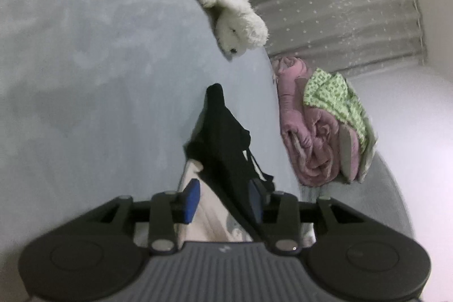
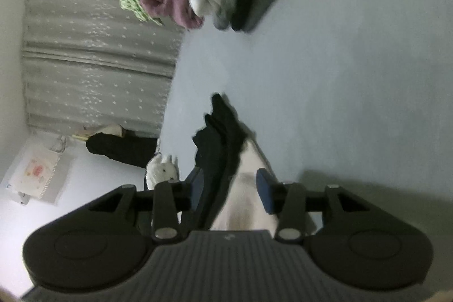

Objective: Fold clothes

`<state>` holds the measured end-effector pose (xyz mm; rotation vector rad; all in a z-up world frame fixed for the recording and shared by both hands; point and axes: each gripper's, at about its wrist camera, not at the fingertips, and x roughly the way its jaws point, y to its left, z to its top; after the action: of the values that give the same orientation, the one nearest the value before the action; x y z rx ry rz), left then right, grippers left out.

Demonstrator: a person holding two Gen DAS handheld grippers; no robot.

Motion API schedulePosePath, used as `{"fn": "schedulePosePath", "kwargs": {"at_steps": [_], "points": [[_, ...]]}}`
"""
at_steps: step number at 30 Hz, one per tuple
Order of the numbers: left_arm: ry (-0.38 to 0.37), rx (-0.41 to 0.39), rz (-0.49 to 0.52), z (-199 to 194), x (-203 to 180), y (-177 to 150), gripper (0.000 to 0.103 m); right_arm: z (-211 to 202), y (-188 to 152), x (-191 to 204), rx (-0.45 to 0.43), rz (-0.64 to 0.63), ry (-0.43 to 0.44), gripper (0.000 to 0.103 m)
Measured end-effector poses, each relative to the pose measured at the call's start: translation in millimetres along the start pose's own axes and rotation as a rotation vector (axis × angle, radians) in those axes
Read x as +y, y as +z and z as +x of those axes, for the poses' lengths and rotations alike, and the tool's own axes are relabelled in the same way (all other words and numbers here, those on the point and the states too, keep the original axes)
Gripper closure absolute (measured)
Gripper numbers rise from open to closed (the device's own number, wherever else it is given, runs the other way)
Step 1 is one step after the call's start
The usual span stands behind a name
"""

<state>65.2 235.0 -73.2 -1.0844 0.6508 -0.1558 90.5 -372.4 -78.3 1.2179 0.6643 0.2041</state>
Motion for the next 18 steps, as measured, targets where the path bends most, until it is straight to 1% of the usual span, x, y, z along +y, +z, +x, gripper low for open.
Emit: {"fn": "schedulePosePath", "kwargs": {"at_steps": [2,5,6,9,11,13,15,18], "points": [[0.060,0.025,0.109,0.7,-14.0,-2.0,0.065,-2.8,-2.9,14.6,-0.016,-0.106,-0.054,0.056],[0.184,0.057,0.384,4.9,-45.6,-11.7,0.063,4.3,-16.8,48.2,0.010,-0.381,-0.180,0.056],[0.202,0.072,0.432,8.5,-50.4,-14.2,0.063,9.2,-23.2,58.4,0.025,-0.473,-0.218,0.056],[0.242,0.124,0.546,20.8,-61.7,-20.8,0.062,29.6,-43.1,78.9,0.081,-0.689,-0.297,0.056],[0.268,0.159,0.623,28.9,-69.3,-25.2,0.060,43.2,-52.5,86.4,0.107,-0.791,-0.340,0.056],[0.304,0.170,0.683,38.1,-70.1,-30.5,0.060,53.0,-58.2,88.6,0.114,-0.863,-0.367,0.056],[0.328,0.144,0.718,41.7,-66.3,-35.3,0.061,58.7,-61.2,84.6,0.107,-0.919,-0.385,0.056],[0.341,0.129,0.756,45.1,-64.8,-41.5,0.062,65.3,-61.3,72.0,0.113,-0.957,-0.404,0.056]]}}
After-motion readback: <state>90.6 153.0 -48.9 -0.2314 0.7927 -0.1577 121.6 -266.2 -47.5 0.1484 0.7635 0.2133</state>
